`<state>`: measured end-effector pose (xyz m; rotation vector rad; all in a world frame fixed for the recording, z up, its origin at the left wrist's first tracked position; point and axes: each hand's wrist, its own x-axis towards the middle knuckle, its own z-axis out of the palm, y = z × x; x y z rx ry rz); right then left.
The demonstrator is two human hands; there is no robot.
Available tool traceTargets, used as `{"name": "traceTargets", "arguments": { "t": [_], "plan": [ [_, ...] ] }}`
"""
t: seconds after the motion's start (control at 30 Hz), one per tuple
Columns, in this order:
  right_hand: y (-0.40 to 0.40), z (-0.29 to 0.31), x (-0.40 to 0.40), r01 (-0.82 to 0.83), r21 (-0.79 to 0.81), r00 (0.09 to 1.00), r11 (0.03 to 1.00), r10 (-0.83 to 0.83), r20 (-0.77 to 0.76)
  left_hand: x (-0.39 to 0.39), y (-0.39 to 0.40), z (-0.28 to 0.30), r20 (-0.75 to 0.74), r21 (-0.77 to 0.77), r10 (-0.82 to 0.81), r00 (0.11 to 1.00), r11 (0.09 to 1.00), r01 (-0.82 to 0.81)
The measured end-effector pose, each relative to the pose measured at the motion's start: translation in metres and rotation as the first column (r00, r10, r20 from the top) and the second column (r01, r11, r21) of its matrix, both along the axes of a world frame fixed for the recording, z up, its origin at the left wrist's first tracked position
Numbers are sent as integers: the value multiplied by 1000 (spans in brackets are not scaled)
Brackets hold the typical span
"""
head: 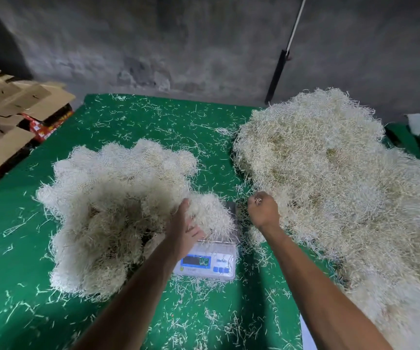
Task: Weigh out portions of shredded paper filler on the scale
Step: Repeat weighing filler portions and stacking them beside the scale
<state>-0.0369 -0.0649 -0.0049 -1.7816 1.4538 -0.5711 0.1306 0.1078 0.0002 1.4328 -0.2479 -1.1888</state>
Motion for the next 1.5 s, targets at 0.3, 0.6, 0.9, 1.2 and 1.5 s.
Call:
{"name": "traceTargets", "arguments": {
  "t": [0.3,0.6,0.9,1.2,1.5],
  "plan": [
    [72,11,-2,-36,20,997,999,35,74,-12,53,-7,-24,-59,150,988,987,-151],
    [108,4,-7,-43,58,998,997,40,43,-13,79,-12,-264,-23,231,936,969,-246],
    [112,2,-4,-17,91,997,996,10,76,-4,79,-16,-268,-19,248,931,965,-262],
    [94,-6,7,1,205,993,979,-25,117,6,48,-9,-137,0,217,966,976,-219],
    [81,-22,59,-31,256,963,966,-40,267,12,-44,-7,521,122,-189,832,982,146]
  ]
}}
